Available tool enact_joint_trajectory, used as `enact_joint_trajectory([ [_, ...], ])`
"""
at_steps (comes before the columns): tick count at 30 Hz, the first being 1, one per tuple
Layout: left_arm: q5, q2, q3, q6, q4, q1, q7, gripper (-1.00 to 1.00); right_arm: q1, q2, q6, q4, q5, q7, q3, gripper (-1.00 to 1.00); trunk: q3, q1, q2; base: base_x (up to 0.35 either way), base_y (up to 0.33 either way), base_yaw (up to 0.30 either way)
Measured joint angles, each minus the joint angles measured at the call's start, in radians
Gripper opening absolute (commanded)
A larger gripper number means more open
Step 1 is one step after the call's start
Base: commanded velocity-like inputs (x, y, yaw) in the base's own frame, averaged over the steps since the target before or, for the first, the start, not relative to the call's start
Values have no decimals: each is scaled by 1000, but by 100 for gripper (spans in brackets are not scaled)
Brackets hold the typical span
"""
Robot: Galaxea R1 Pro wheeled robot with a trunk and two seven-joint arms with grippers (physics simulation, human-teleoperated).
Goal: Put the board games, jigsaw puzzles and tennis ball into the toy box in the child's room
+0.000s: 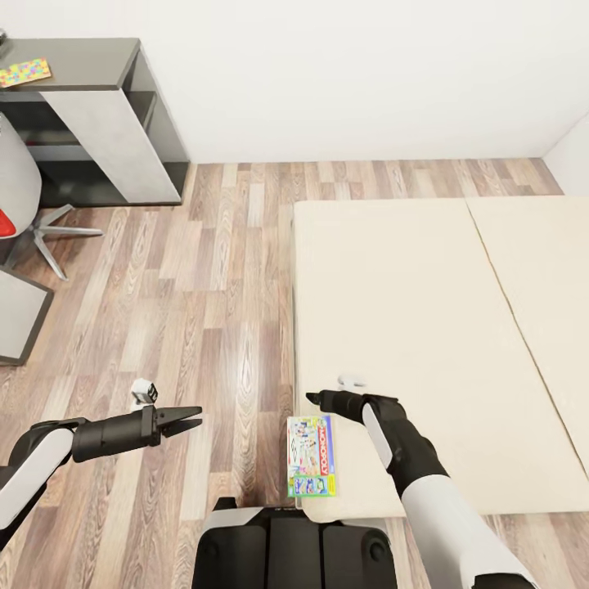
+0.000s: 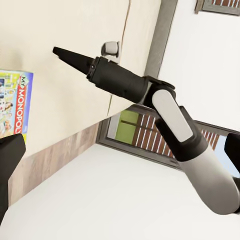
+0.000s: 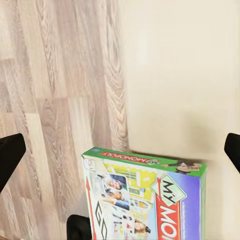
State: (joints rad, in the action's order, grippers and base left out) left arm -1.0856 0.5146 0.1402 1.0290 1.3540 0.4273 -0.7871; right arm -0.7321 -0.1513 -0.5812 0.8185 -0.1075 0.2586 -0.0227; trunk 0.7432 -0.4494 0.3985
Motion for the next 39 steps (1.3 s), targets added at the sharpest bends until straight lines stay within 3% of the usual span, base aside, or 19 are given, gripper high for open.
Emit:
enact_joint_trajectory([
  [22,10,1,-3,-20,-47,1,4,100,103,3,-98,210,-14,1,-1,100,-36,0,0,0,0,0],
  [30,100,1,-53,-22,-66,2,4,100,111,4,-101,217,-5,-1,-4,100,-50,0,0,0,0,0],
  [35,192,1,-74,-24,-100,2,5,100,111,5,-104,217,-2,-1,-6,100,-58,0,0,0,0,0],
  [37,245,0,-88,-32,-133,2,3,100,111,4,-104,216,0,-1,-6,100,-61,0,0,0,0,0],
  [39,266,-1,-98,-42,-152,3,-1,100,111,4,-104,215,0,-1,-5,100,-65,0,0,0,0,0],
])
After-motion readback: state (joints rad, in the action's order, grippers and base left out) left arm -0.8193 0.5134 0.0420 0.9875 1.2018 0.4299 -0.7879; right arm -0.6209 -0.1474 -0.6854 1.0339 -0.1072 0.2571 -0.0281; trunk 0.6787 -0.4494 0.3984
